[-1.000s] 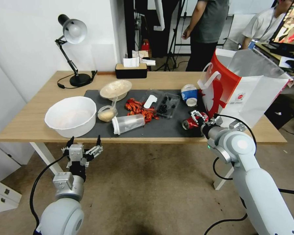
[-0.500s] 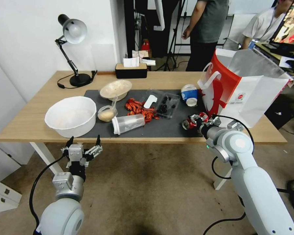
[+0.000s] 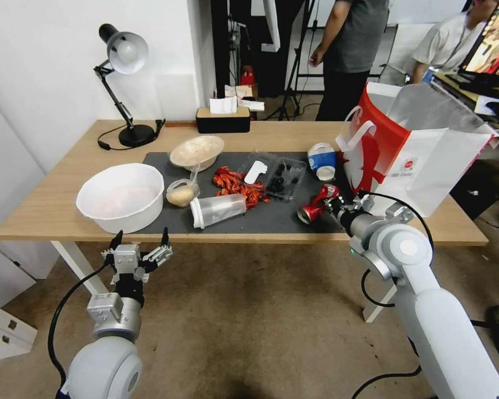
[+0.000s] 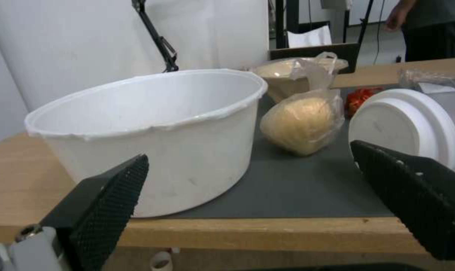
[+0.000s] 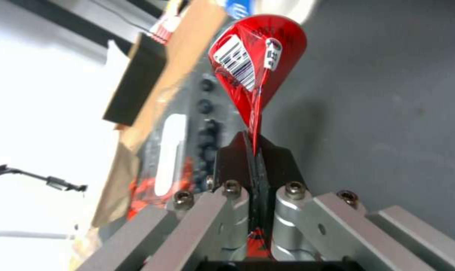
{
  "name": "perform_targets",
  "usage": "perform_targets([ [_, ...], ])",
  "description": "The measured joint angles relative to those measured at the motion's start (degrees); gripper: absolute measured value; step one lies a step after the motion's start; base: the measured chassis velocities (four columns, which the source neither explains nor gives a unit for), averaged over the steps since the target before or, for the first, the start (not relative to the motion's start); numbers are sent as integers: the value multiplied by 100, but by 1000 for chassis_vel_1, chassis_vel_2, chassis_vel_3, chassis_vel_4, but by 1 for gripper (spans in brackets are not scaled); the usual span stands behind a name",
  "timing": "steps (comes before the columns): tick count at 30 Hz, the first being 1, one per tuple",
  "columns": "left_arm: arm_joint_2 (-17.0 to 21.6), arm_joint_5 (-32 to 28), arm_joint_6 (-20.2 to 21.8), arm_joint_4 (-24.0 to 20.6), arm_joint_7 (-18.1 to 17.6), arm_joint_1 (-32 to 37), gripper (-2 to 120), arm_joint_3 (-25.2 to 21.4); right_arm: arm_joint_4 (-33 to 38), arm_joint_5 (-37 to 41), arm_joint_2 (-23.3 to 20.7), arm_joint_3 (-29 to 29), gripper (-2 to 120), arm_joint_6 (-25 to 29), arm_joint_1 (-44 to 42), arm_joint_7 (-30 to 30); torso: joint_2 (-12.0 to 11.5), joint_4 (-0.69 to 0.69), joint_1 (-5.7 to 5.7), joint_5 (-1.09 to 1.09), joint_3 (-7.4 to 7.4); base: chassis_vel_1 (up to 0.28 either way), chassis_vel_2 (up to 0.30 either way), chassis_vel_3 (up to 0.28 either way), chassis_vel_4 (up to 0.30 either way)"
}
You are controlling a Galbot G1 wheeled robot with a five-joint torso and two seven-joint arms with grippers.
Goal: Pick up the trash from the table and place it into the takeout bag.
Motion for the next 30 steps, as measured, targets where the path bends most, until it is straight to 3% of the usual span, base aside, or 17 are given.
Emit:
perform_targets([
  [4, -8, 10, -14, 1, -10, 3, 100, 11, 161, -340, -73, -37, 0, -25, -68, -345, 0, 0, 0, 0, 0, 0, 0, 0, 0],
  [7, -10, 16, -26, 1, -28, 6, 100, 11, 393, -1102, -230, -101, 0, -4, -167, -1187, 0, 0, 0, 1, 0, 0, 0, 0, 0],
  [8, -10, 16, -26, 1, -28, 6, 100, 11, 393, -1102, -230, -101, 0, -4, -167, -1187, 0, 0, 0, 1, 0, 0, 0, 0, 0],
  [11, -14, 22, -26, -4, -38, 6, 100, 10, 619, -2480, -527, -116, 0, 503, -73, -2267, 0, -1, 0, 2, 0, 0, 0, 0, 0],
  [13, -19, 25, -23, -12, -41, 6, 100, 10, 660, -2737, -647, -87, 0, 669, 34, -2423, 1, 0, -1, 1, 0, 0, 0, 0, 0],
  [19, -3, 31, -13, -27, -52, 11, 100, -7, 587, -2955, -1390, 122, 0, 1086, 749, -2218, 1, 0, -1, -1, 0, 0, 0, 0, 0],
  [21, 32, -4, 22, -56, -53, 25, 100, -25, 174, -2974, -1870, 201, 0, 1036, 1239, -1926, 1, 0, -1, 0, 0, 0, 0, 0, 0],
  [23, 38, -20, 43, -79, -52, 28, 100, -26, -168, -2968, -2077, 204, 0, 945, 1516, -1786, 1, -1, -1, 3, 0, 0, 0, 0, 0],
  [30, -9, -24, 80, -101, -52, 10, 100, 51, -1399, -2881, -2419, 3, 0, 602, 2353, -1371, 1, 0, -1, 2, 0, 0, 0, 0, 0],
])
